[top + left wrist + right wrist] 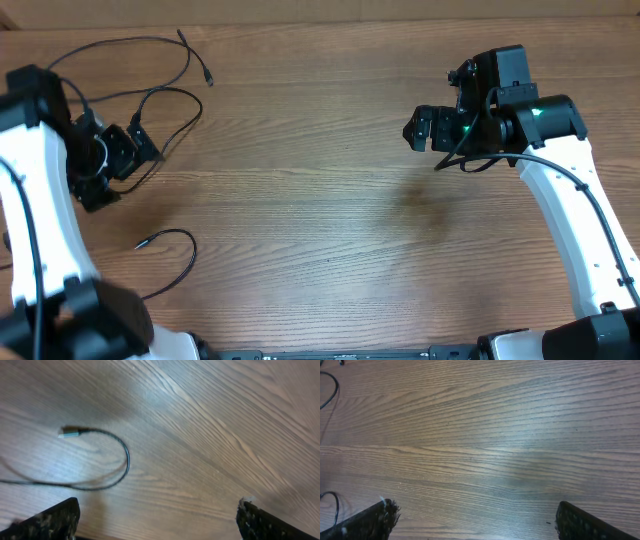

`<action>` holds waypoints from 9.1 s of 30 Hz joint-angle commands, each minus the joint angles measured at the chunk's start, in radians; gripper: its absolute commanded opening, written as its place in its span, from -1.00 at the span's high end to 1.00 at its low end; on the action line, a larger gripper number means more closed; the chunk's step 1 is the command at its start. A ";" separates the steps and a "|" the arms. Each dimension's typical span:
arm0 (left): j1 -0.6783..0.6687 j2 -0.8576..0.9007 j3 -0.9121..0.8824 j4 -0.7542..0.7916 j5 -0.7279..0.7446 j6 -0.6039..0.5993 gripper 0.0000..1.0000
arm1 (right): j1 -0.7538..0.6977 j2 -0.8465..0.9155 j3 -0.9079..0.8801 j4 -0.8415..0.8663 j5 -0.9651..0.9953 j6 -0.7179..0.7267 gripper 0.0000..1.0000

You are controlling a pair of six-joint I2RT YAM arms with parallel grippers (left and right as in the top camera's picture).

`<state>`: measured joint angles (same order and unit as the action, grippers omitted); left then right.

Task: Untangle cables

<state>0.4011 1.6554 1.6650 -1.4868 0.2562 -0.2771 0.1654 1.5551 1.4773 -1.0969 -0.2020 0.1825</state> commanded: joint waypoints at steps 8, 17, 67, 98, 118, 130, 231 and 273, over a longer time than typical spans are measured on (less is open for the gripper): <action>0.002 -0.169 -0.417 0.238 0.005 -0.008 -0.99 | 0.001 -0.021 0.015 0.003 0.007 -0.004 -1.00; 0.001 -0.141 -0.685 0.423 0.032 -0.008 -0.82 | 0.001 -0.021 0.015 0.003 0.007 -0.004 -1.00; -0.211 -0.139 -0.930 0.721 -0.261 -0.093 0.09 | 0.001 -0.021 0.015 0.003 0.008 -0.004 -1.00; -0.209 -0.139 -0.875 0.941 -0.265 -0.131 0.92 | 0.001 -0.021 0.015 0.003 0.007 -0.004 -1.00; -0.128 -0.139 -0.863 1.093 -0.236 -0.210 0.92 | 0.001 -0.021 0.015 0.003 0.007 -0.004 -1.00; -0.124 -0.145 -0.822 1.049 -0.151 -0.210 0.21 | 0.001 -0.021 0.015 0.003 0.007 -0.004 -1.00; -0.462 -1.652 -1.368 1.130 -0.076 0.329 -0.99 | 0.001 -0.021 0.015 0.003 0.007 -0.004 -1.00; -0.444 -1.653 -1.661 1.410 -0.298 0.238 -0.99 | 0.001 -0.021 0.015 0.003 0.007 -0.004 -1.00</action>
<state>-0.0502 0.0147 0.0090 -0.0772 -0.0097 -0.0887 0.1654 1.5551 1.4773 -1.0969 -0.2020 0.1825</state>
